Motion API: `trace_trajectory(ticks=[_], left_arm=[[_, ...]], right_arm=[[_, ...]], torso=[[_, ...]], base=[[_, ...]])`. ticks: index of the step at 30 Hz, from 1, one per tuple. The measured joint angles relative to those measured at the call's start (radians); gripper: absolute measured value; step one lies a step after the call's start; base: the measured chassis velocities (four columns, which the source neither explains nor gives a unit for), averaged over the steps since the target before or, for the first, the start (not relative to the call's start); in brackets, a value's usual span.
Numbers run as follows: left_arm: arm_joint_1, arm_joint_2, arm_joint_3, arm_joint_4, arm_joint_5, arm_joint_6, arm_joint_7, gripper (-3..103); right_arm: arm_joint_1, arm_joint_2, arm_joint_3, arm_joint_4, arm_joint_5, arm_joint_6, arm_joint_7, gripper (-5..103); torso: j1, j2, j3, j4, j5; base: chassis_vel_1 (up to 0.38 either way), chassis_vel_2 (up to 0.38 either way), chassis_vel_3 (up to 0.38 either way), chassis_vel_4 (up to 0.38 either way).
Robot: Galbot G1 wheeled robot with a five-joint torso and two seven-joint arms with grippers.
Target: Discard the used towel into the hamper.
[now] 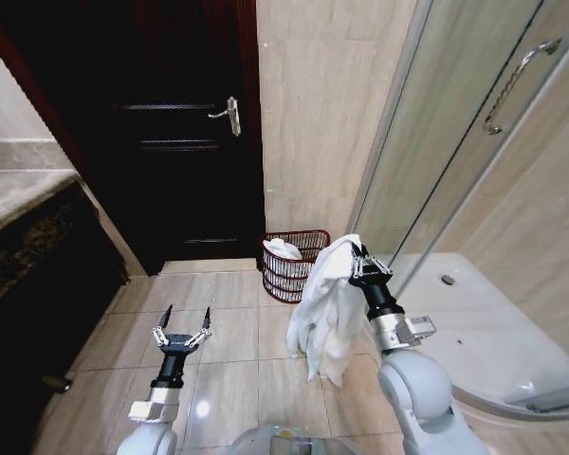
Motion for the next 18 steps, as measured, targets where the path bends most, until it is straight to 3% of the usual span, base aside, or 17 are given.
trace_trajectory(ticks=[18], left_arm=[[0.003, 0.001, 0.001, 0.005, 0.006, -0.007, 0.000, 100]], right_arm=[[-0.016, 0.011, 0.001, 0.014, -0.023, -0.011, -0.029, 2]], torso=[[0.030, 0.076, 0.045, 0.0000, -0.0001]], base=[[0.000, 0.000, 0.000, 0.000]])
